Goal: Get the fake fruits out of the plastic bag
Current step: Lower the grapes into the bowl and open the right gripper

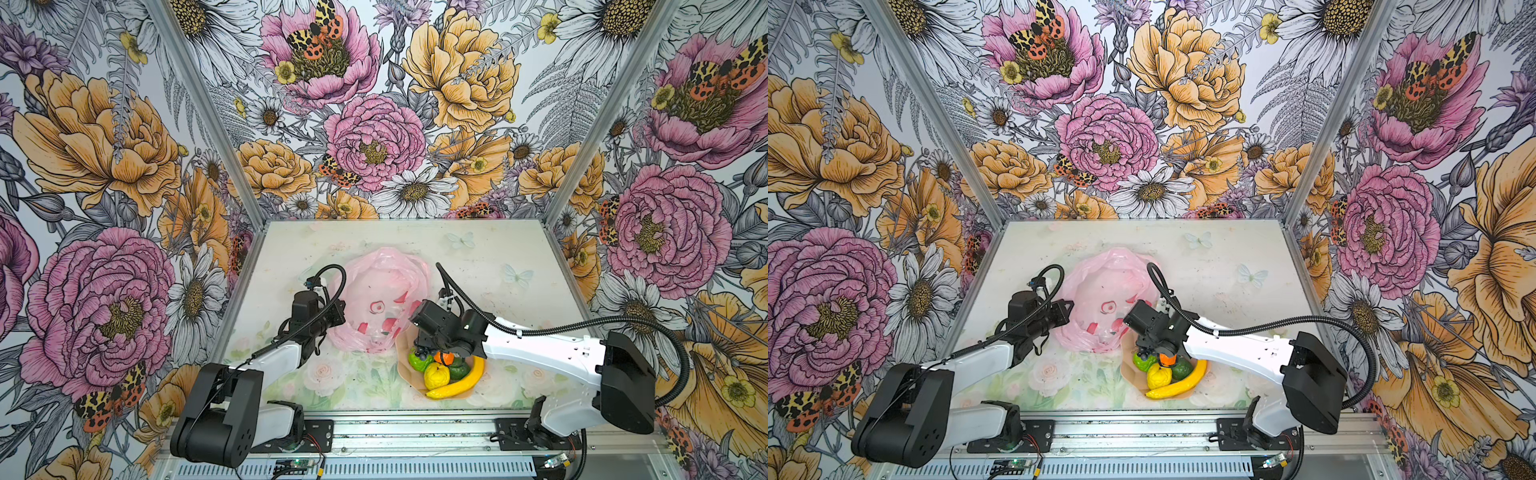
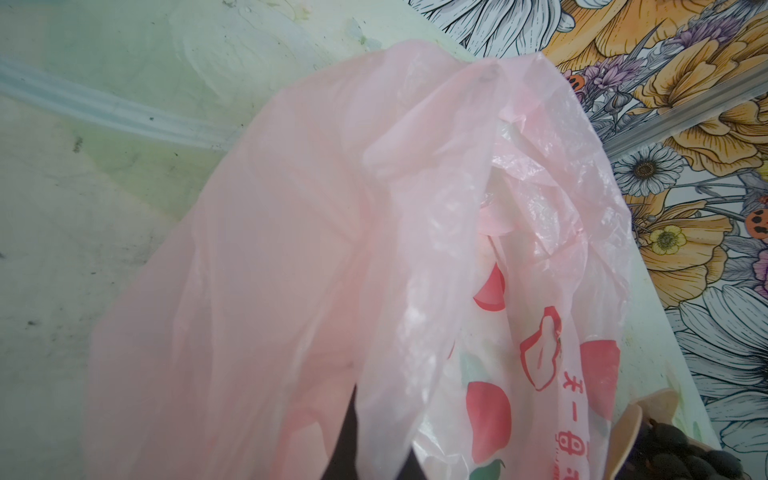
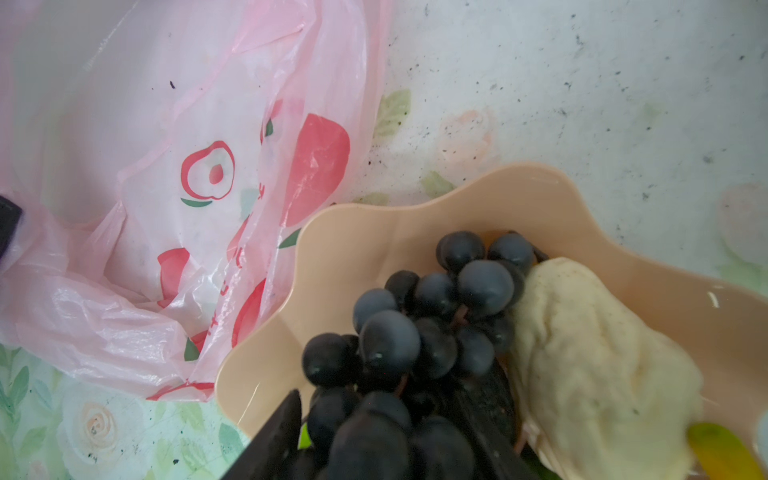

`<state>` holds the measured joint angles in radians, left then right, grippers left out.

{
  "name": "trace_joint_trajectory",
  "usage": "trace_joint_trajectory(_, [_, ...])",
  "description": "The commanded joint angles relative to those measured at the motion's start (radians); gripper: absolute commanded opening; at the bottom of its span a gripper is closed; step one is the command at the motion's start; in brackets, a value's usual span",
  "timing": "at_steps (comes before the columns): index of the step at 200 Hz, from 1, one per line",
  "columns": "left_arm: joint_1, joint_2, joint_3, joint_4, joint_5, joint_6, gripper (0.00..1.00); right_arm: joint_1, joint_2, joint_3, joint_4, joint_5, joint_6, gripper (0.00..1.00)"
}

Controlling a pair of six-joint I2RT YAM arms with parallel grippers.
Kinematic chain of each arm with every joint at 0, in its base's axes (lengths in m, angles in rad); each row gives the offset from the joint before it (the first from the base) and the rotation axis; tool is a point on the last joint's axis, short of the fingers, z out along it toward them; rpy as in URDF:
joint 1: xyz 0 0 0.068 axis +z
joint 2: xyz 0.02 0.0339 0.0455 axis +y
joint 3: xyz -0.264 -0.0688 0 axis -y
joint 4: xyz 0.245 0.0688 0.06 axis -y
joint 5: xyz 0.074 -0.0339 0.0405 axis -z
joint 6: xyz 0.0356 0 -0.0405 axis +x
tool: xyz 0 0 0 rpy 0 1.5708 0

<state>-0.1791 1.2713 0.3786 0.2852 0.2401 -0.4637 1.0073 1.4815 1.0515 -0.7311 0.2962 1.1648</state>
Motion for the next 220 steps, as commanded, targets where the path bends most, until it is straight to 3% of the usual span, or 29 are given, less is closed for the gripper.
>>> trace_joint_trajectory(1, [0.008, -0.013, 0.011, 0.003, -0.02, 0.023, 0.0, 0.0, 0.048, 0.064, -0.001, -0.021, -0.04, 0.59])
trace_joint_trajectory(98, [0.011, -0.015, 0.01, 0.002, -0.021, 0.024, 0.0, 0.009, 0.181, 0.138, -0.003, -0.043, -0.086, 0.67])
trace_joint_trajectory(157, [0.01, -0.011, 0.012, 0.002, -0.02, 0.024, 0.0, 0.008, 0.116, 0.125, -0.007, -0.01, -0.087, 0.83])
trace_joint_trajectory(220, [0.011, -0.003, 0.017, 0.001, -0.021, 0.025, 0.0, -0.004, 0.027, 0.109, -0.022, -0.002, -0.099, 0.88])
